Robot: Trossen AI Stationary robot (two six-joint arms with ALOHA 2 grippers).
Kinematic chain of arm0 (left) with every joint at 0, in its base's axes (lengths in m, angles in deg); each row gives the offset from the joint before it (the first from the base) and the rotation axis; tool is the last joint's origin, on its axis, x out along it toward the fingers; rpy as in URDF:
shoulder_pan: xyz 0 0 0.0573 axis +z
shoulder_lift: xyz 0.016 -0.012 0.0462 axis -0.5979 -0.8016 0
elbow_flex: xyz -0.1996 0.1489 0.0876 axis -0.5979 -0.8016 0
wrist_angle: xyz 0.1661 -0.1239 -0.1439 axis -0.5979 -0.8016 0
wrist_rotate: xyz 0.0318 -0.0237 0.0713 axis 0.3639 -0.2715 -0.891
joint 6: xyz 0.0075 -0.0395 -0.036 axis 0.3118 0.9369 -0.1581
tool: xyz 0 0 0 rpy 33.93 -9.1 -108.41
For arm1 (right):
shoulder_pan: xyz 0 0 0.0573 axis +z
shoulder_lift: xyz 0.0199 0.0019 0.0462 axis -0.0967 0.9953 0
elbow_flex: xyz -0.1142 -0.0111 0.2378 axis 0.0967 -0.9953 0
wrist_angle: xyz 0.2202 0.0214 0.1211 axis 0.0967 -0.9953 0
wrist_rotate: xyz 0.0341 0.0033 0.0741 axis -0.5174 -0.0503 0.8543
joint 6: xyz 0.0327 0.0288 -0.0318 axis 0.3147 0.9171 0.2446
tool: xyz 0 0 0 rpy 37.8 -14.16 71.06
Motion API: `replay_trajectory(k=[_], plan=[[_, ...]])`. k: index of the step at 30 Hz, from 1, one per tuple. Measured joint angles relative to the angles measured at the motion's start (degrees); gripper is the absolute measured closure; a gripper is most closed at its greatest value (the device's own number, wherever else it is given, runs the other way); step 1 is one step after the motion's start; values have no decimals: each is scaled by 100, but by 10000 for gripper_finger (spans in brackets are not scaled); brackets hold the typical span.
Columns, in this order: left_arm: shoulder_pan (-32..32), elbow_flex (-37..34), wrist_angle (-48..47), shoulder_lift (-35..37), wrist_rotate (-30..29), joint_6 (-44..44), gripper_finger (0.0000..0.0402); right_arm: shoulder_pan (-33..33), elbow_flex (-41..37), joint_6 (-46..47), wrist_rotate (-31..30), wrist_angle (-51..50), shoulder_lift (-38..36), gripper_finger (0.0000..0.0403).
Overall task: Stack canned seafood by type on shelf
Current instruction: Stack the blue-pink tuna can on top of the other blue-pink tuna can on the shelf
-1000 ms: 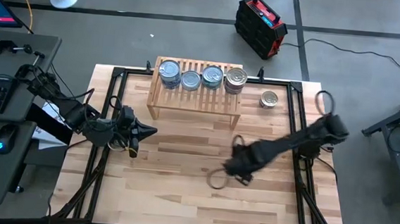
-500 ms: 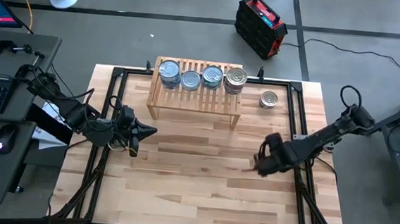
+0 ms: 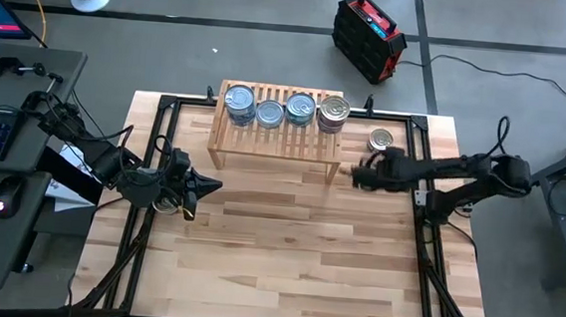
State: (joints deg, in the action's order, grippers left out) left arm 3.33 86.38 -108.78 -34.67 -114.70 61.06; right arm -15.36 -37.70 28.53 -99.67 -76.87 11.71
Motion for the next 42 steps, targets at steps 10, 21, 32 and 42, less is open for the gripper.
replay_trajectory(k=[10, 21, 32, 42], plan=[[0, 0, 0, 0, 13, 337, 401, -2385, -319, -2619, -117, 2869, 120, 399], [0, 0, -146, 0, 13, 317, 401, -3113, -630, -3155, 152, 3689, 736, 402], [0, 0, -170, 0, 9, 268, 401, -2055, -664, -3651, 606, 1618, 81, 403], [0, 0, -173, 0, -7, 13, 401, 431, -662, -2192, 1136, 977, -111, 403]])
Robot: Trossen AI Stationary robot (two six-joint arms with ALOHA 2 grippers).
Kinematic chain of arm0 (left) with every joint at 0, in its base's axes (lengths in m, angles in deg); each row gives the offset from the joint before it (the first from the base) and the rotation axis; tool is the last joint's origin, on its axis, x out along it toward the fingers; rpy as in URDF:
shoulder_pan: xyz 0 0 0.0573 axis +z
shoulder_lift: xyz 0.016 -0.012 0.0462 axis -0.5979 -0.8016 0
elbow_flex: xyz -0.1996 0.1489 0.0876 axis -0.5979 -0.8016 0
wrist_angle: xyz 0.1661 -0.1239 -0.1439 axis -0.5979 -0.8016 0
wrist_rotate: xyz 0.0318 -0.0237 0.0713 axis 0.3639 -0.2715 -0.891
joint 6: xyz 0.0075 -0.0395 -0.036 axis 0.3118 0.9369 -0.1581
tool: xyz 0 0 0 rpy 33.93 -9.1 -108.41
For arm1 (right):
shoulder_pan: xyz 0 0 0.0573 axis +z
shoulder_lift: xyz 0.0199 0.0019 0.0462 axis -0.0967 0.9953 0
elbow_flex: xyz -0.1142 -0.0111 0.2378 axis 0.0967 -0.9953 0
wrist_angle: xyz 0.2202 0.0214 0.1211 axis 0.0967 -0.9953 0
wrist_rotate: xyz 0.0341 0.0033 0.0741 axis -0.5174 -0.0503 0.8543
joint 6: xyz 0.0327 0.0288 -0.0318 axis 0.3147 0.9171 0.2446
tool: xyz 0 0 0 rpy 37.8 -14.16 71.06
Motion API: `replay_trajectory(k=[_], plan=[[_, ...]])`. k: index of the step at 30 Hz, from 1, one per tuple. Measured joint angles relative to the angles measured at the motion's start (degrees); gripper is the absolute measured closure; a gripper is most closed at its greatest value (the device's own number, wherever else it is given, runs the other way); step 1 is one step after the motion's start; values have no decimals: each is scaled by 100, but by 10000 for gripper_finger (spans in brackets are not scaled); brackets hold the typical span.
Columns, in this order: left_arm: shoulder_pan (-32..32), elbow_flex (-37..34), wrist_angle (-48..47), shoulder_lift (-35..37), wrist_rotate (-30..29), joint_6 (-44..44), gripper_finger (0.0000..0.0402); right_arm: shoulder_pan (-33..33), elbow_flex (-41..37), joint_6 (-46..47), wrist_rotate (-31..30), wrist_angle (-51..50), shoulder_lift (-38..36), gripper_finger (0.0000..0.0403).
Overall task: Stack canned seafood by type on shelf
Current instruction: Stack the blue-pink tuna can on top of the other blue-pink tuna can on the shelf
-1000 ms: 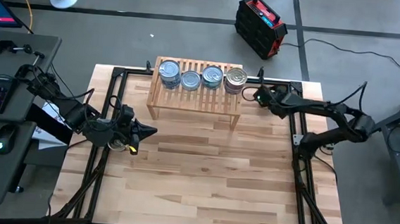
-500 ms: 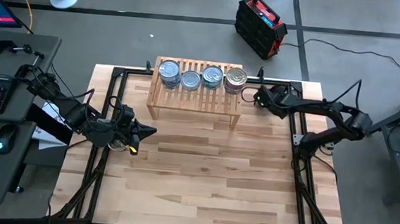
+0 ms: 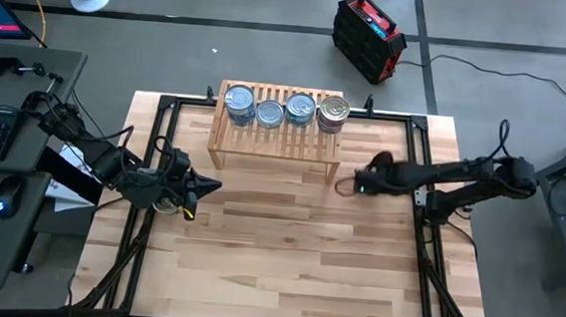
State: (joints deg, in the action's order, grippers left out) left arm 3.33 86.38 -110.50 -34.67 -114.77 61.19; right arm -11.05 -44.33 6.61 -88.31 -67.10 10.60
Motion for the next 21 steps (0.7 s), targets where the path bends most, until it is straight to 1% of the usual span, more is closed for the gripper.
replay_trajectory(k=[6, 9, 11, 14, 16, 18, 21], plan=[[0, 0, 2, 0, -2, 7, 401, 1770, 5, 1538, 194, 679, -1, 403], [6, 0, 57, -64, -40, 3, 401, 2462, -1, 1965, 302, 1393, 7, 403], [43, 0, 140, -201, -42, -43, 401, 2780, -10, 2058, 278, 1881, 70, 403], [116, 0, 258, -550, -44, -117, 401, 3038, -15, 2096, 107, 2747, 303, 403], [180, 0, 322, -858, -17, -175, 401, 3064, 8, 2090, 12, 3288, 546, 403], [256, 0, 470, -1201, 76, -210, 401, 3047, 138, 1918, -86, 3752, 851, 403], [389, 0, 802, -1709, 313, -221, 401, 2942, 528, 1480, -64, 4264, 1346, 403]])
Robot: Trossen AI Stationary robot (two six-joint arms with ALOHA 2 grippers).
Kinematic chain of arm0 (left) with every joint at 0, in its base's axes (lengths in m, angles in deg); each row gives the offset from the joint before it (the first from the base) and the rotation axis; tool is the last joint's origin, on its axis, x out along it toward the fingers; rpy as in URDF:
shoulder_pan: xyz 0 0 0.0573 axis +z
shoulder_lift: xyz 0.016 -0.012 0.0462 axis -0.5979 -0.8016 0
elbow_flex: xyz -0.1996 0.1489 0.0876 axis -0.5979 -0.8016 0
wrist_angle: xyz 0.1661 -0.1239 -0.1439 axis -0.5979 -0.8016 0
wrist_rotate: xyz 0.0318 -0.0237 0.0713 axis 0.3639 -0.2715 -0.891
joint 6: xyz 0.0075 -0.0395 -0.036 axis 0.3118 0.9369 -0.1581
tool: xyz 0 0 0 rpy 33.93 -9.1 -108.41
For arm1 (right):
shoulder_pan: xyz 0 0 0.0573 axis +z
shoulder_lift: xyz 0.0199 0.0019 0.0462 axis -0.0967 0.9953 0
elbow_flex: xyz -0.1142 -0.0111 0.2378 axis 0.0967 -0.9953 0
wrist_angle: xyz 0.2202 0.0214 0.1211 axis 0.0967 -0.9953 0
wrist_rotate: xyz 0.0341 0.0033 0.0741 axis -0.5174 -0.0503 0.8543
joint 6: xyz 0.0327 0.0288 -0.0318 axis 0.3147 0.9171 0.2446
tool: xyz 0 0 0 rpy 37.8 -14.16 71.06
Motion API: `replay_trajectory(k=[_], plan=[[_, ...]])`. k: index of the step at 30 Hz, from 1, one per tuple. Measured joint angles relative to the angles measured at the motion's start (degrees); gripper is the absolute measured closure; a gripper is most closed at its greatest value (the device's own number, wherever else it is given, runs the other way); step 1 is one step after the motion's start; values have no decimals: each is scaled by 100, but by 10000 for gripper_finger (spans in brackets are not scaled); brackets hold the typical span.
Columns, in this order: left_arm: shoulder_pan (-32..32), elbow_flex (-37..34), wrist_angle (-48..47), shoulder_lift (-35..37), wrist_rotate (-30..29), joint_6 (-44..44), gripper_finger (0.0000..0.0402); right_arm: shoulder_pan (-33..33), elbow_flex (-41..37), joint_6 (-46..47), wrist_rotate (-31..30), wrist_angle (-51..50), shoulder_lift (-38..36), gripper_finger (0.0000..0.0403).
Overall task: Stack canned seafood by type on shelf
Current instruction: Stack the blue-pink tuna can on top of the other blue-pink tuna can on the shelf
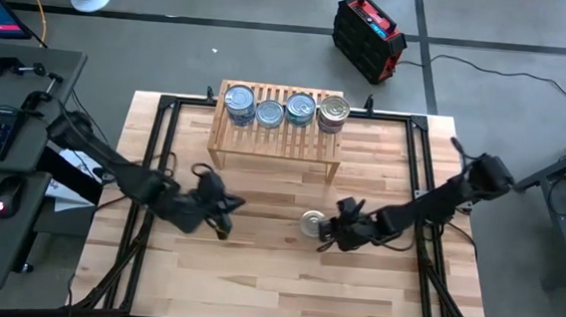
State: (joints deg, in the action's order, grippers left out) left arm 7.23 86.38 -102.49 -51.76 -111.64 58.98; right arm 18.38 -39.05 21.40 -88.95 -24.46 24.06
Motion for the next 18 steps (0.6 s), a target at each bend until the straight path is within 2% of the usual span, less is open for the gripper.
replay_trajectory(k=[5, 9, 12, 15, 18], plan=[[214, 0, 572, -620, 634, -283, 401, -108, 983, -1368, 332, 251, 307, 403], [454, 0, 1278, -878, 1009, -922, 401, -81, 1759, -2308, 628, -588, 136, 403], [672, 4, 1733, -1091, 1313, -1709, 401, -41, 2272, -2121, 664, -1865, 41, 403], [895, 4, 2016, -1408, 1588, -2323, 401, -6, 2421, -1623, 808, -2989, 48, 403], [1116, 3, 2360, -1792, 2063, -2580, 401, 31, 2206, -1116, 1100, -3330, 45, 403]])
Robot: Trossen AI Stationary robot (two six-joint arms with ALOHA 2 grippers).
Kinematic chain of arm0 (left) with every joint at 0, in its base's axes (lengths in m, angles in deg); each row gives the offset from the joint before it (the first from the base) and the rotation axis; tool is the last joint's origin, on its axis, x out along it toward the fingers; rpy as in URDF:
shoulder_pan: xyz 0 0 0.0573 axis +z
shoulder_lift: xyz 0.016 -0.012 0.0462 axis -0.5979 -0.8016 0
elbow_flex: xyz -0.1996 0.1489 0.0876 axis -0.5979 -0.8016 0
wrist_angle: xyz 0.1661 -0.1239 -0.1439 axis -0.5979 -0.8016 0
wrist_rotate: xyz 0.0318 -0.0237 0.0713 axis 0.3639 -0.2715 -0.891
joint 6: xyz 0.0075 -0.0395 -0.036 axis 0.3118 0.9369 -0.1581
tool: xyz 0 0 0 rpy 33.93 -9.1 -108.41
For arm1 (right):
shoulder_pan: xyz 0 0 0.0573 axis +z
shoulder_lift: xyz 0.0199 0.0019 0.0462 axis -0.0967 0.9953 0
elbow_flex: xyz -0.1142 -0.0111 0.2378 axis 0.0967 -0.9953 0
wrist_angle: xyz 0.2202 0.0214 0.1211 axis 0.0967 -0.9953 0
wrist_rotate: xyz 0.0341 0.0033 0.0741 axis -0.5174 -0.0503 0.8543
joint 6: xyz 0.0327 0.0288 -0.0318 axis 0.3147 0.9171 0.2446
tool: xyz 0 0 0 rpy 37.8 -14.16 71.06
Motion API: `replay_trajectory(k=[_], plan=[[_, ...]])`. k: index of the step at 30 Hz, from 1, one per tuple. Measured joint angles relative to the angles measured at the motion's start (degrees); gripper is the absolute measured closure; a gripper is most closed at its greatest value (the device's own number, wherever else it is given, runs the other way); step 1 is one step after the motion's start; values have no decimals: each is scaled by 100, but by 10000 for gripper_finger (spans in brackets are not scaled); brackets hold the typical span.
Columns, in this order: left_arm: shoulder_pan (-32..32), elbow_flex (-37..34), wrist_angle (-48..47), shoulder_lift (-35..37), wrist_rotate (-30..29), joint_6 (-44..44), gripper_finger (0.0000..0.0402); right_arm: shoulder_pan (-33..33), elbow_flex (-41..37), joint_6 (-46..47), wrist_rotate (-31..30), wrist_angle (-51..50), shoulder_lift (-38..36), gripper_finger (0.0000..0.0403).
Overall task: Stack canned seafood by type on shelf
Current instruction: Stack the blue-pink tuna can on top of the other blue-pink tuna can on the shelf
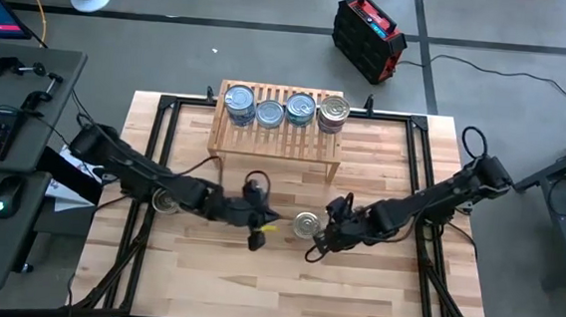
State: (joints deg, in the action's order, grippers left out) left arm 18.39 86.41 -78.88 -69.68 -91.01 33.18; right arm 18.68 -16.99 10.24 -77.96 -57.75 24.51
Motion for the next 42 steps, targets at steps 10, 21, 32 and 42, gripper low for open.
replay_trajectory(k=[10, 21, 32, 42], plan=[[145, -3, 544, -1004, 398, 40, 401, -38, -1435, 1350, 211, 1494, 6, 403], [204, -3, 2053, -2123, 400, -254, 401, -320, -2397, 1490, 83, 3266, 4, 403], [251, 21, 2044, -2398, 364, -57, 401, -625, -2400, 1155, -29, 3644, 2, 403], [25, -31, 1617, -2459, 343, -2, 401, -604, -1679, 281, 258, 3976, 1, 403]])
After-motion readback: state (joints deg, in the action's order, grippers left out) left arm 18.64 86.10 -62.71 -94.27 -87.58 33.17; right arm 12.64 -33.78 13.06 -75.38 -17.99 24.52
